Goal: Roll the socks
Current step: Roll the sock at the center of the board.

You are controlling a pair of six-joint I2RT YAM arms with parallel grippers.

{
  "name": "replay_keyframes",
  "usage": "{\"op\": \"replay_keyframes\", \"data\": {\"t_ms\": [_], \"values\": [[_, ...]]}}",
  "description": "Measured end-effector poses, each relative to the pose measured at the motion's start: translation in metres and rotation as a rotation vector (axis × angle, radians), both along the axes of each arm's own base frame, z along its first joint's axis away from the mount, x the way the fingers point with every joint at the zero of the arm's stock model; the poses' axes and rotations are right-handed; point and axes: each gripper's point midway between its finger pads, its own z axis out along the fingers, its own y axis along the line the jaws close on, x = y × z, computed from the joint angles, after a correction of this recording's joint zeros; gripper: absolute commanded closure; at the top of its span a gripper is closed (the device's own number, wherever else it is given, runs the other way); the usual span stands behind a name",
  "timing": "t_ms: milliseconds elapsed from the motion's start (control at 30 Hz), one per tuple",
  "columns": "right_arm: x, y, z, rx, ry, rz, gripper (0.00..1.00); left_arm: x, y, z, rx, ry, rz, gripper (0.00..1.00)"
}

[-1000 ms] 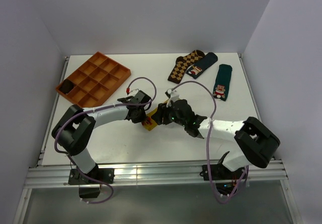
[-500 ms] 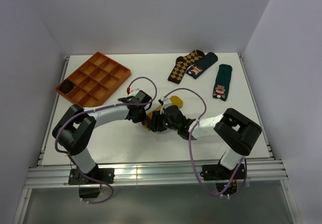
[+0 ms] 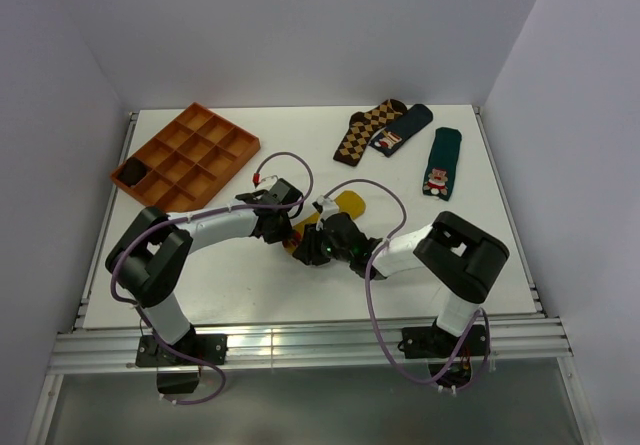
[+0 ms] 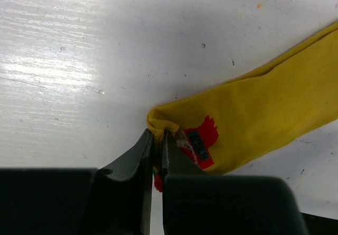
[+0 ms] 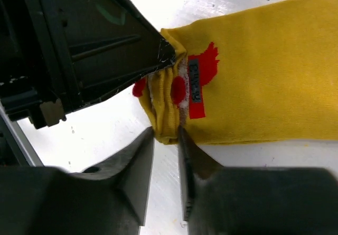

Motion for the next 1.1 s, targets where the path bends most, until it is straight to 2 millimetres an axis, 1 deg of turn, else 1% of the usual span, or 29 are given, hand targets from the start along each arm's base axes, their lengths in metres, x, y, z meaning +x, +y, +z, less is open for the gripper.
{"op": "replay_keyframes", "data": {"t_ms": [33, 100, 133, 167, 233, 267, 300, 367, 400, 467, 500, 567, 633, 700, 800, 900, 967, 1000, 1100], "values": [[0.001, 0.000, 0.000, 0.001, 0.002, -0.006, 0.75, 0.000, 0.000, 0.000, 0.001, 0.000, 0.000, 1.00], [0.002, -0.001, 0.000, 0.004, 0.007, -0.023, 0.80, 0.000, 0.000, 0.000, 0.001, -0.002, 0.001, 1.00], [0.002, -0.001, 0.000, 0.006, 0.011, -0.029, 0.86, 0.000, 0.000, 0.000, 0.001, -0.002, 0.001, 1.00], [0.002, -0.001, 0.000, 0.009, 0.018, -0.034, 0.89, 0.000, 0.000, 0.000, 0.001, -0.003, 0.001, 1.00], [0.002, -0.002, -0.001, 0.019, 0.027, -0.045, 1.00, 0.001, 0.000, 0.000, 0.001, -0.004, 0.001, 0.98], [0.002, -0.002, -0.001, 0.024, 0.034, -0.051, 1.00, 0.001, 0.000, 0.000, 0.000, -0.005, 0.001, 0.96], [0.002, -0.003, -0.003, 0.031, 0.044, -0.059, 1.00, 0.001, 0.000, 0.000, -0.001, -0.005, 0.002, 0.91], [0.003, -0.005, -0.005, 0.050, 0.071, -0.077, 1.00, 0.001, -0.001, 0.001, -0.006, -0.010, 0.004, 0.86], [0.003, -0.006, -0.007, 0.059, 0.086, -0.086, 1.00, 0.001, -0.001, 0.001, -0.010, -0.014, 0.005, 0.75], [0.005, -0.007, -0.008, 0.087, 0.118, -0.102, 1.00, 0.001, 0.000, 0.002, -0.023, -0.027, 0.013, 0.62], [0.005, -0.007, -0.008, 0.102, 0.134, -0.109, 1.00, 0.000, 0.001, 0.004, -0.031, -0.035, 0.017, 0.51], [0.006, -0.008, -0.009, 0.131, 0.167, -0.120, 1.00, -0.002, 0.004, 0.009, -0.050, -0.058, 0.034, 0.48], [0.008, -0.008, -0.009, 0.157, 0.196, -0.130, 1.00, -0.003, 0.007, 0.017, -0.077, -0.089, 0.046, 0.43], [0.009, -0.009, -0.009, 0.185, 0.226, -0.139, 1.00, -0.003, 0.008, 0.028, -0.115, -0.133, 0.065, 0.41], [0.012, -0.011, -0.010, 0.217, 0.266, -0.154, 1.00, -0.001, 0.011, 0.047, -0.188, -0.222, 0.088, 0.42], [0.014, -0.013, -0.010, 0.248, 0.308, -0.164, 1.00, -0.004, 0.017, 0.054, -0.255, -0.287, 0.108, 0.43], [0.015, -0.014, -0.010, 0.262, 0.328, -0.166, 1.00, -0.007, 0.023, 0.053, -0.291, -0.320, 0.119, 0.44], [0.015, -0.015, -0.010, 0.268, 0.339, -0.167, 1.00, -0.008, 0.025, 0.051, -0.310, -0.333, 0.124, 0.46], [0.015, -0.016, -0.010, 0.274, 0.353, -0.167, 1.00, -0.011, 0.031, 0.040, -0.341, -0.347, 0.138, 0.49]]}}
